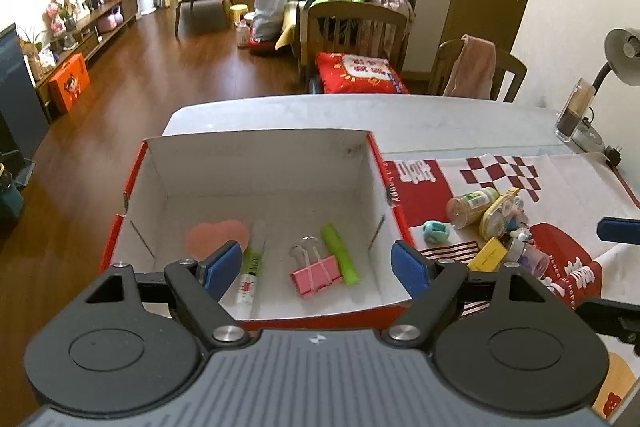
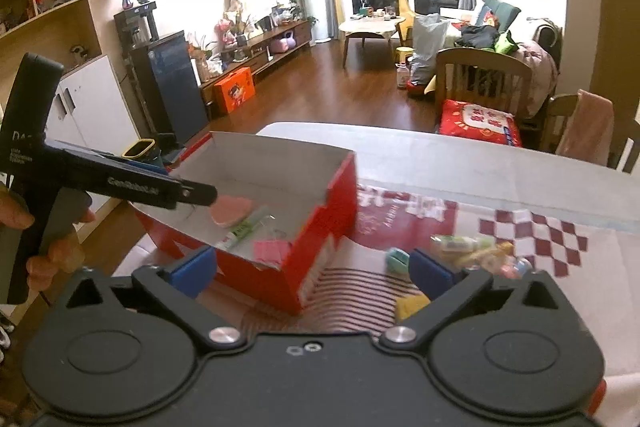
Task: Organize rigid objects
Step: 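Move both tools out of the box back toward the remaining items, then grasp the yellow rectangular carton with the left tool while the right tool grasps the clear purple-filled jar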
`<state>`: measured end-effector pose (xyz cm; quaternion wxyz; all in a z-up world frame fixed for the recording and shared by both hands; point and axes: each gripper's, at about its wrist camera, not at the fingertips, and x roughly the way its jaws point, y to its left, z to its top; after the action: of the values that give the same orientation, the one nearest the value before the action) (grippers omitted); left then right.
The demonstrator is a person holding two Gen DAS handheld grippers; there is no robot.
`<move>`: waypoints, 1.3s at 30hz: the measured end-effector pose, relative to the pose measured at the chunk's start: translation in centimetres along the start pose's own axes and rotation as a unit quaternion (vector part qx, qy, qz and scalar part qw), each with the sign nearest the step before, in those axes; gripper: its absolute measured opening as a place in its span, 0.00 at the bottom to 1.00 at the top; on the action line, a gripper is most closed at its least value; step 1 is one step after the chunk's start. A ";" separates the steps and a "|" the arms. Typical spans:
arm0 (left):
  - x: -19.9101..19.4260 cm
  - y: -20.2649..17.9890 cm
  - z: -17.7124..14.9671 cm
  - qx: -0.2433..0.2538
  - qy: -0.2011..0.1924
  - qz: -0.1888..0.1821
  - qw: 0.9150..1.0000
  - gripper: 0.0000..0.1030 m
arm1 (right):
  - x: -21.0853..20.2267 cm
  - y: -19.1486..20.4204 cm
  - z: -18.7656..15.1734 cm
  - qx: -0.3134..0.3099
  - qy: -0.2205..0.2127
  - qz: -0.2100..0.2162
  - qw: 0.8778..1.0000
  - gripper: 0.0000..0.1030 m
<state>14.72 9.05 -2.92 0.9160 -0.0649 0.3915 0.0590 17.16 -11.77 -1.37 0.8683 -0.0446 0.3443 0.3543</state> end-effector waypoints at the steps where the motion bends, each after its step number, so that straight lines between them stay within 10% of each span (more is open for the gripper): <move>1: 0.0 -0.5 -0.2 0.000 -0.003 0.002 1.000 0.80 | -0.4 -0.6 -0.5 0.003 -0.001 -0.002 1.000 1.00; 19: 4.3 -12.5 -2.6 0.032 -0.010 -0.057 0.998 0.81 | -1.8 -10.5 -5.2 0.008 0.023 -0.062 0.998 1.00; 39: 14.7 -18.4 -4.3 0.058 0.057 -0.073 0.994 0.81 | 5.0 -14.8 -7.6 -0.087 0.077 -0.034 0.993 0.91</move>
<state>24.68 -8.88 -15.15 0.8963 -0.0435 0.4399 -0.0349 24.98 -22.27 -12.74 0.8433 -0.1587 0.3767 0.3491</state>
